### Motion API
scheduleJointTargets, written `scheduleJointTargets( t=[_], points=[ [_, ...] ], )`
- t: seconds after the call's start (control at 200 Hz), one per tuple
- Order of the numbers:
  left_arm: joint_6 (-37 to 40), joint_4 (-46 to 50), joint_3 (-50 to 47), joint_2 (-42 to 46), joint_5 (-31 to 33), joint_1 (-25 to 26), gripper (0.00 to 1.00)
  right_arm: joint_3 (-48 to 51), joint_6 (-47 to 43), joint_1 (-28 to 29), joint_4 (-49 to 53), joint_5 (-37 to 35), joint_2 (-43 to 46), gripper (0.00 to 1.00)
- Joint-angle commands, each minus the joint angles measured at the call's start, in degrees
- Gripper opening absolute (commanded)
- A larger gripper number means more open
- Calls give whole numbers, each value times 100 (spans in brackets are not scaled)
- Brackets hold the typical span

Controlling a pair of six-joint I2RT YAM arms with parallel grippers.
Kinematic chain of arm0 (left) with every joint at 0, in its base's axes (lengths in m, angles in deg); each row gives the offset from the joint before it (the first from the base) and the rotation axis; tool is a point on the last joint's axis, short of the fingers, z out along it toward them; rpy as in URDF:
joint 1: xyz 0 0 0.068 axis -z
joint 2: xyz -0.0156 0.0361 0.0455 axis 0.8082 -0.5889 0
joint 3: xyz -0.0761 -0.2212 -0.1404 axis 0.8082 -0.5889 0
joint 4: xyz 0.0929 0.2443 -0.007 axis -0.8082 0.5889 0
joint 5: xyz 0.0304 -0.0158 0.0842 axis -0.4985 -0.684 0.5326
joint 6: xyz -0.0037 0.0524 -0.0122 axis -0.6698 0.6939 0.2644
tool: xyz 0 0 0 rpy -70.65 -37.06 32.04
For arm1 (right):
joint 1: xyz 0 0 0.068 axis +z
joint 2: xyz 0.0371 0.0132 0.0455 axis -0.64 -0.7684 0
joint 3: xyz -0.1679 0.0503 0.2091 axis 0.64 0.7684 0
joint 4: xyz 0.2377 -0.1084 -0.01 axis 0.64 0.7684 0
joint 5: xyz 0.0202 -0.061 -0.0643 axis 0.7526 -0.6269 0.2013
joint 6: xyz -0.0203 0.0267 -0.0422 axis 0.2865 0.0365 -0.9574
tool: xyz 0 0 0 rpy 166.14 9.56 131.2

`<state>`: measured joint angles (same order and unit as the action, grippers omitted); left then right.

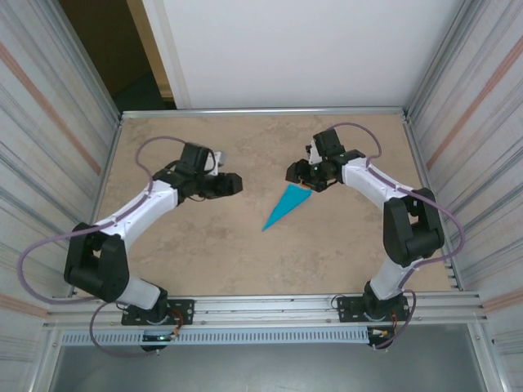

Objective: Fold a paper plane with a square sheet of paper (pick it up from the middle)
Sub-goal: Turn over the paper plane at the center of the table.

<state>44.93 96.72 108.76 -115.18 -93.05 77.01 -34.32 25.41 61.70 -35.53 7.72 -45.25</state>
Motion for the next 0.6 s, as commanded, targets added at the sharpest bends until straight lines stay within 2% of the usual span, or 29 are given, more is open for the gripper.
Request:
scheduleJointTargets(
  t=[0.0, 0.085, 0.231, 0.486, 0.596],
  points=[
    [325, 696, 317, 334, 607, -193, 71, -79, 901, 377, 736, -1149, 60, 62],
    [414, 774, 303, 493, 900, -384, 81, -148, 1481, 658, 910, -1620, -20, 64],
    [561, 577, -13, 815, 957, -665, 91, -483, 2212, 1263, 1233, -2495, -356, 70],
    [641, 422, -236, 1023, 835, -840, 98, -1597, 3078, 1875, 2299, -3735, -1242, 82],
    [659, 440, -248, 1018, 874, -839, 99, -1956, 3300, 1936, 2642, -3848, -1613, 83]
  ],
)
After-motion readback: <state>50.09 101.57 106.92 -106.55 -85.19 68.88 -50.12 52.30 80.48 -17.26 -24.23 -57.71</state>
